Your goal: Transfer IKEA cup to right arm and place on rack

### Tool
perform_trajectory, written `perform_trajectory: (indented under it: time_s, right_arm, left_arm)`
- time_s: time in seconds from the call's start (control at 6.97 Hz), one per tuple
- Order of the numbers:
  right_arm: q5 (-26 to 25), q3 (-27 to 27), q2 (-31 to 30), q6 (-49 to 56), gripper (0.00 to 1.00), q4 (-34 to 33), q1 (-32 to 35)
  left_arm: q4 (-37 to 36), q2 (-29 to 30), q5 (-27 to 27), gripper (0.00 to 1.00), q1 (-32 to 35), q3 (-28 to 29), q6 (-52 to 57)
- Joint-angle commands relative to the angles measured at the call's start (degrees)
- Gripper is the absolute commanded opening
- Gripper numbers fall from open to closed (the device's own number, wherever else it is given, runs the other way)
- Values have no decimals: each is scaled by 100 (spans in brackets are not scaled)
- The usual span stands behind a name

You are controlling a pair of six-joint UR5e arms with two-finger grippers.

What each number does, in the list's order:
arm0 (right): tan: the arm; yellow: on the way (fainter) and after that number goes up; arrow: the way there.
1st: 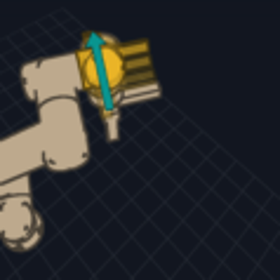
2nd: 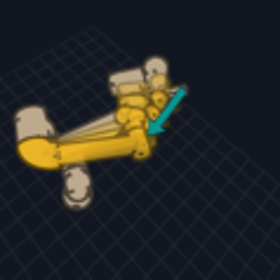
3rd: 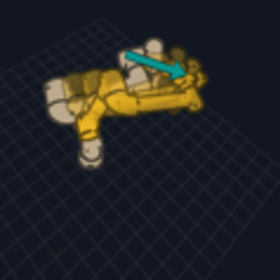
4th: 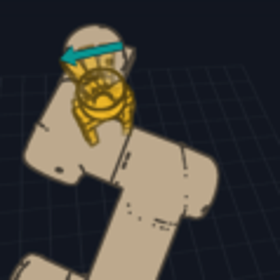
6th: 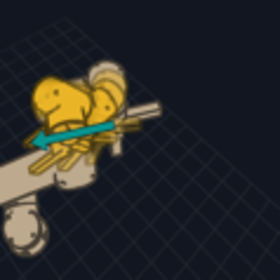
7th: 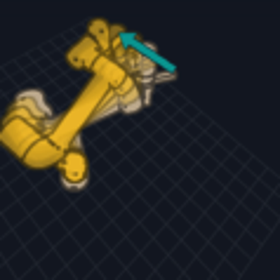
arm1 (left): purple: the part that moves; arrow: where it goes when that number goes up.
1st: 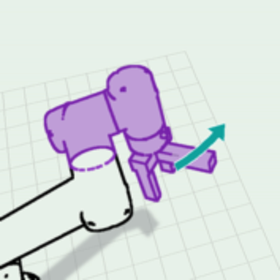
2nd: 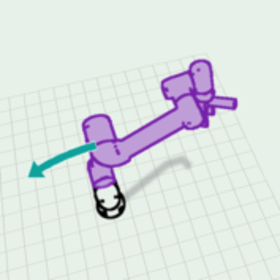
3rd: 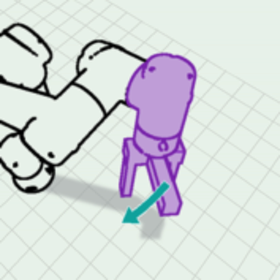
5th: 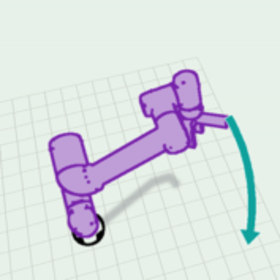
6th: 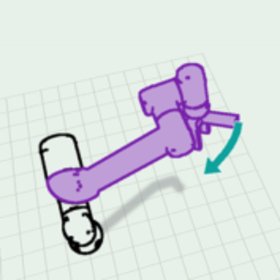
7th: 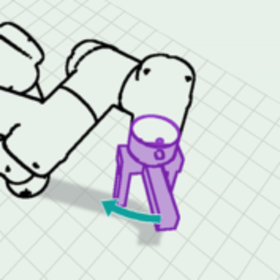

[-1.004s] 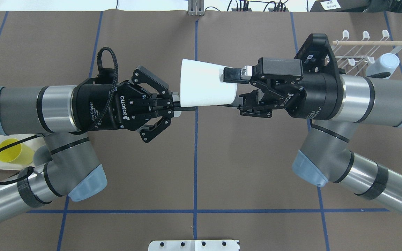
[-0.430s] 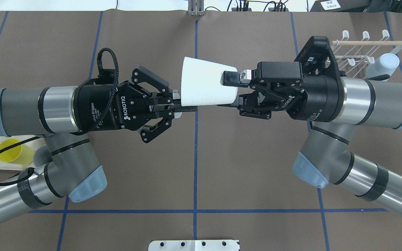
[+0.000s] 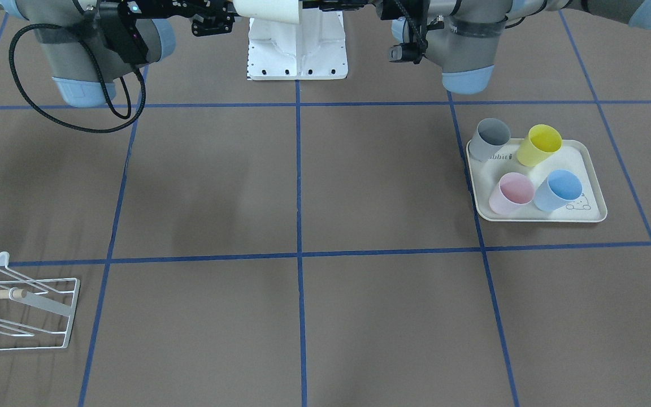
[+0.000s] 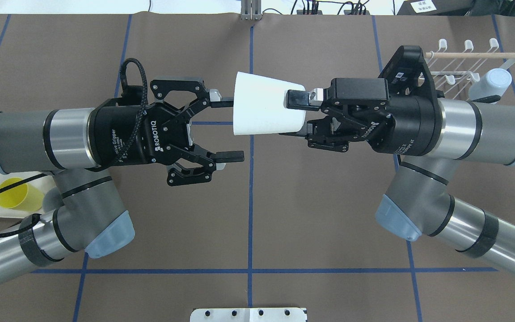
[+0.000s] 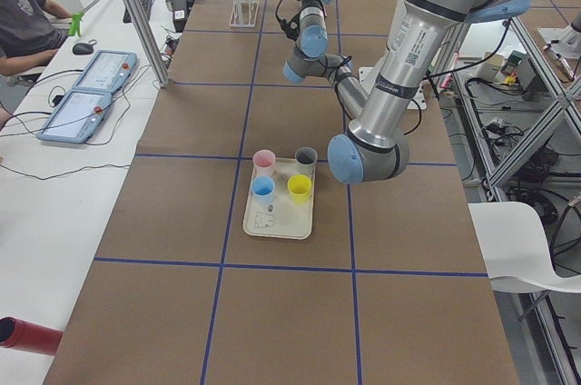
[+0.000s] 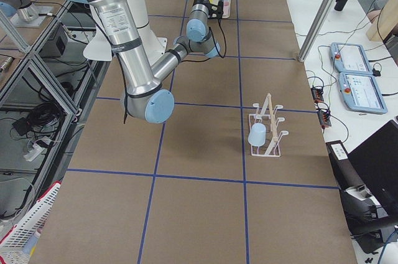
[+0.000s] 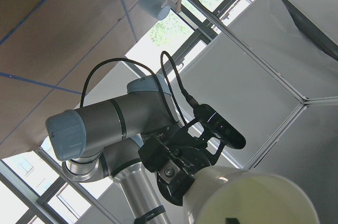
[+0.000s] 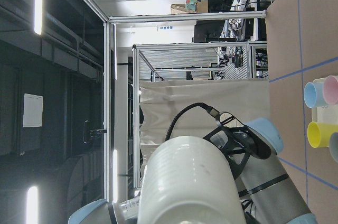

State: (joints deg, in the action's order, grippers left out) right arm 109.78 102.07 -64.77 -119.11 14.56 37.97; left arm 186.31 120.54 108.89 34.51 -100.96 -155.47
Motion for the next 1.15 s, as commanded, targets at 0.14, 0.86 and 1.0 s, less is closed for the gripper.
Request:
perform_trajectory:
  time_s: [0.14,0.86,1.0]
  right_arm:
    - [52,-2,-237,1,12,187,279]
    - [1124,-205,-1000,2344,12,-1760,1517]
    - [1203,-170,-1150,2662,12,-2216,1842]
  left_arm:
    - [-217,-328,62,100,494,42,900]
    - [-2708,-690,1784,100,2372,33,3684]
    - [-3184,-803,1793,100,2716,-54,4274]
